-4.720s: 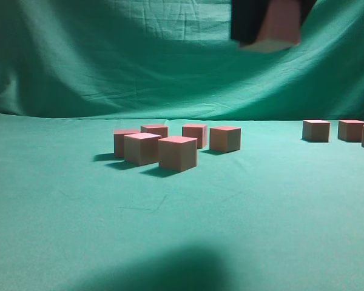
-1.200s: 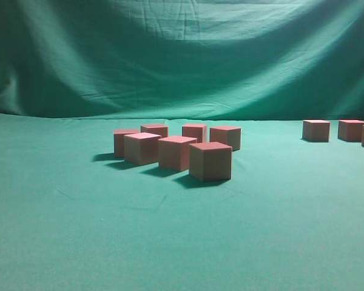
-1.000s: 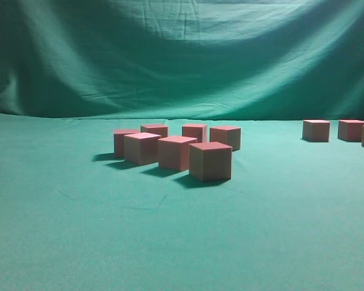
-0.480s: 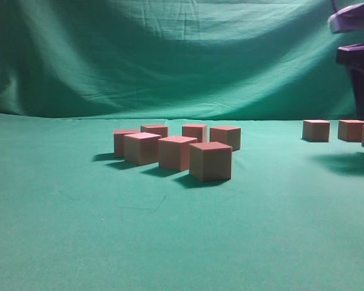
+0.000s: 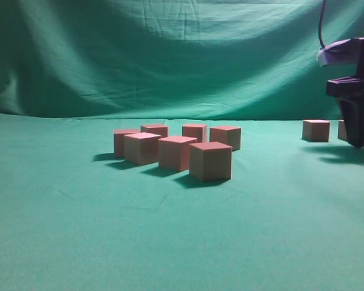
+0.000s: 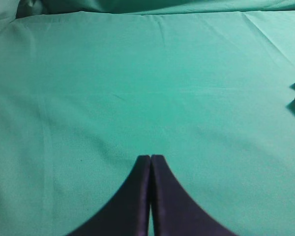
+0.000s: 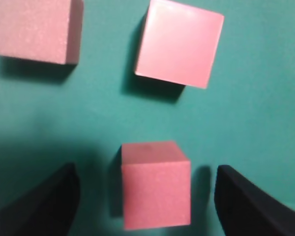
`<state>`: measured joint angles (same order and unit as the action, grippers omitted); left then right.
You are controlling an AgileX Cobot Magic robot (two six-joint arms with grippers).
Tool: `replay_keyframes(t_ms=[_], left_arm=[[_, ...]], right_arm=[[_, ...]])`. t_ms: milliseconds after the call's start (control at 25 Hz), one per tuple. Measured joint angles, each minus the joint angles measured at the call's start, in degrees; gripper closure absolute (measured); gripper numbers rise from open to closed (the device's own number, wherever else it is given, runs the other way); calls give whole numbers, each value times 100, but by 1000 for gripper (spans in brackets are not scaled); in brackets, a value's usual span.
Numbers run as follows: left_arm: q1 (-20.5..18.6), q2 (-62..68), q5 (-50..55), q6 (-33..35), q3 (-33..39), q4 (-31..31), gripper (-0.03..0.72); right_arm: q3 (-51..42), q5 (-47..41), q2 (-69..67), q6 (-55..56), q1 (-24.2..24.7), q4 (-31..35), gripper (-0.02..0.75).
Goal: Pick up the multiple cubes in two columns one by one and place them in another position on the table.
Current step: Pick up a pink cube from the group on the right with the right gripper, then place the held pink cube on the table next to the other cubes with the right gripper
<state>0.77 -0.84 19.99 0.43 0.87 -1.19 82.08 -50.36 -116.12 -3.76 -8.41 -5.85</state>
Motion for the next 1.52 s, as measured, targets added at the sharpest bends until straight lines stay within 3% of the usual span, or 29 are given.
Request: replay_keyframes(t_ms=[160, 360, 400, 840, 1000, 1280, 1520], left_arm=[[0, 0, 0, 0, 0, 0, 688], [0, 0, 0, 0, 0, 0, 688], [0, 0, 0, 0, 0, 0, 688], [0, 0, 0, 0, 0, 0, 688], [0, 0, 0, 0, 0, 0, 688], [0, 0, 0, 0, 0, 0, 688], [0, 0, 0, 0, 0, 0, 688]], right_arm=[[11, 25, -91, 0, 0, 16, 183], [56, 50, -136, 0, 0, 27, 470], [56, 50, -136, 0, 0, 27, 484], [1105, -1175, 464, -11, -145, 543, 472], [1237, -1603, 1374, -11, -644, 567, 472], [1245, -2089, 2492, 408, -2024, 613, 472], [552, -2100, 2936, 1131, -3251, 613, 472]])
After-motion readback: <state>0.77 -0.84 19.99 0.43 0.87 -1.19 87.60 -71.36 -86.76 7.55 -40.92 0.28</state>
